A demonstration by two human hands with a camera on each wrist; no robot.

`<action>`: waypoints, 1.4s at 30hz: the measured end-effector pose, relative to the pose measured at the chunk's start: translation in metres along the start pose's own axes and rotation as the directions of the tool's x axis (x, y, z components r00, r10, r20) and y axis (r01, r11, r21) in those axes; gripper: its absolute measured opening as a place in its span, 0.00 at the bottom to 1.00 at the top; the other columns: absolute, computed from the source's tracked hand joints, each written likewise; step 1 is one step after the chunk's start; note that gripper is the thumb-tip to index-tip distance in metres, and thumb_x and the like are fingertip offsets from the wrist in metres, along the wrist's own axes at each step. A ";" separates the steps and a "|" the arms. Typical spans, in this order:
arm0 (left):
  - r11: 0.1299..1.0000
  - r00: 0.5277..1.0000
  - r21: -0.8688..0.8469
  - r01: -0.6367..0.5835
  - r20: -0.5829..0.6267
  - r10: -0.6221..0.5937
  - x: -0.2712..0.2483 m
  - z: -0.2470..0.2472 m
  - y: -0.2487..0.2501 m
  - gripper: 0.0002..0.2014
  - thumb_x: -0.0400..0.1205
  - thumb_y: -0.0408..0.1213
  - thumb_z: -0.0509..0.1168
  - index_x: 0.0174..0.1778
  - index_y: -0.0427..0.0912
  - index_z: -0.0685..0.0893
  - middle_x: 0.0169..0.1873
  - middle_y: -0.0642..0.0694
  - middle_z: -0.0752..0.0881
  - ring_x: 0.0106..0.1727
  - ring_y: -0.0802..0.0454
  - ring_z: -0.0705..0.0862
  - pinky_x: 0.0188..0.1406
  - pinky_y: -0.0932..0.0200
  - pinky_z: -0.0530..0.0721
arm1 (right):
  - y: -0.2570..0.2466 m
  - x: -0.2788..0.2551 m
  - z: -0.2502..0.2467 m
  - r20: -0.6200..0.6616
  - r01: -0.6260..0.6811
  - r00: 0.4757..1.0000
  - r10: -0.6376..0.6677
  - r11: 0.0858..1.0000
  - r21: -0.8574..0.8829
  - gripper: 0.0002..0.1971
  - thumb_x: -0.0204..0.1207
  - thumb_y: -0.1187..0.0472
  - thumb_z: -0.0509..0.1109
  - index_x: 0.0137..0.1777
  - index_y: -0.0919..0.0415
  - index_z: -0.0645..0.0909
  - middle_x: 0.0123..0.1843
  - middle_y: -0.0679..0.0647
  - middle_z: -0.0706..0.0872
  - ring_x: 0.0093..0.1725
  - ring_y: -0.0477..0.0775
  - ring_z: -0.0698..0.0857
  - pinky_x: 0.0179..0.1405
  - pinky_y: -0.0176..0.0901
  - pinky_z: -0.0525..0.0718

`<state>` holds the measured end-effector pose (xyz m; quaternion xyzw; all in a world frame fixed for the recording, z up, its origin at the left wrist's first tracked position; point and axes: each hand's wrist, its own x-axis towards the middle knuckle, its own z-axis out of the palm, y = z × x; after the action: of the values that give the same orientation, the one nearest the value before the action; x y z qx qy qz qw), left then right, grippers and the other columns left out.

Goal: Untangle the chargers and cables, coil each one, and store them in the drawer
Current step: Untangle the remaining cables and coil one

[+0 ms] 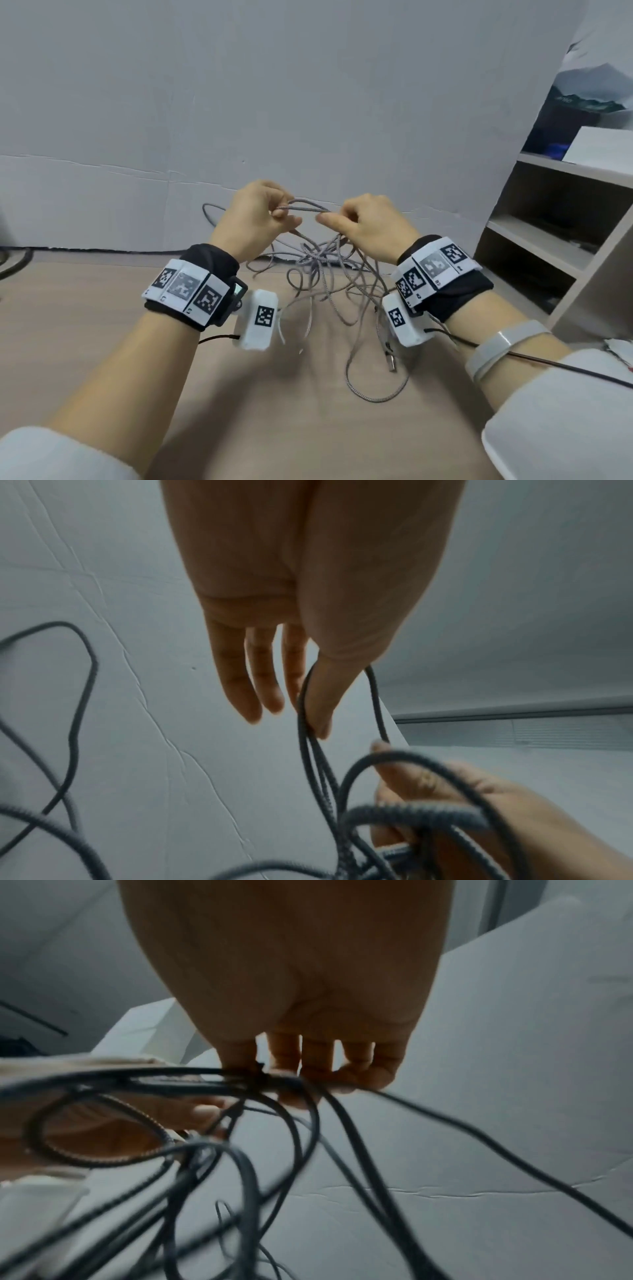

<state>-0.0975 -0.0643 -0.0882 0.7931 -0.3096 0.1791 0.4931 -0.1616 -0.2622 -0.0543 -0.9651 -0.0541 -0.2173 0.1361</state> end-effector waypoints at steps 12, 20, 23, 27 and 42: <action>0.980 0.986 -0.113 0.163 -0.028 -0.167 0.000 -0.014 -0.025 0.26 0.72 0.43 0.83 0.24 0.40 0.70 0.21 0.51 0.73 0.27 0.54 0.78 0.31 0.63 0.75 | 0.060 -0.008 -0.012 -0.159 -0.208 0.875 0.458 0.652 0.729 0.15 0.85 0.57 0.71 0.38 0.62 0.73 0.28 0.60 0.77 0.22 0.55 0.75 0.19 0.42 0.81; 0.659 0.934 -0.709 0.253 0.001 -0.358 0.005 -0.027 -0.024 0.21 0.83 0.26 0.65 0.25 0.47 0.71 0.19 0.53 0.63 0.21 0.54 0.60 0.22 0.61 0.72 | 0.118 -0.009 -0.019 -0.207 -0.399 0.496 0.843 0.433 0.808 0.07 0.79 0.66 0.64 0.39 0.61 0.76 0.32 0.63 0.78 0.20 0.60 0.80 0.19 0.41 0.80; 0.690 0.940 -0.659 0.301 0.083 -0.330 0.003 -0.030 -0.022 0.16 0.84 0.34 0.66 0.31 0.46 0.71 0.21 0.54 0.58 0.20 0.56 0.54 0.18 0.68 0.54 | 0.116 -0.009 -0.017 -0.061 -0.574 0.580 0.813 0.460 0.677 0.06 0.80 0.60 0.67 0.44 0.62 0.78 0.44 0.64 0.82 0.33 0.62 0.83 0.36 0.53 0.89; 0.798 0.971 -0.553 0.239 0.118 -0.209 0.000 -0.020 -0.009 0.11 0.87 0.38 0.67 0.38 0.40 0.81 0.20 0.55 0.63 0.20 0.58 0.58 0.16 0.68 0.57 | 0.076 -0.011 -0.017 -0.163 -0.625 0.740 0.652 0.757 0.193 0.37 0.73 0.51 0.75 0.80 0.57 0.67 0.79 0.63 0.66 0.78 0.67 0.69 0.78 0.58 0.69; 0.871 0.901 -0.345 0.348 0.378 -0.210 -0.022 -0.038 -0.012 0.12 0.80 0.35 0.71 0.33 0.35 0.81 0.21 0.51 0.61 0.20 0.54 0.57 0.19 0.67 0.56 | 0.081 0.017 0.017 0.187 -0.191 0.958 0.215 0.972 -0.139 0.27 0.75 0.41 0.77 0.32 0.63 0.74 0.28 0.56 0.75 0.33 0.59 0.75 0.32 0.47 0.68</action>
<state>-0.1050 -0.0201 -0.0918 0.7289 -0.2980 -0.0979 0.6085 -0.1259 -0.3342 -0.0810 -0.9889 0.0451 -0.1063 0.0935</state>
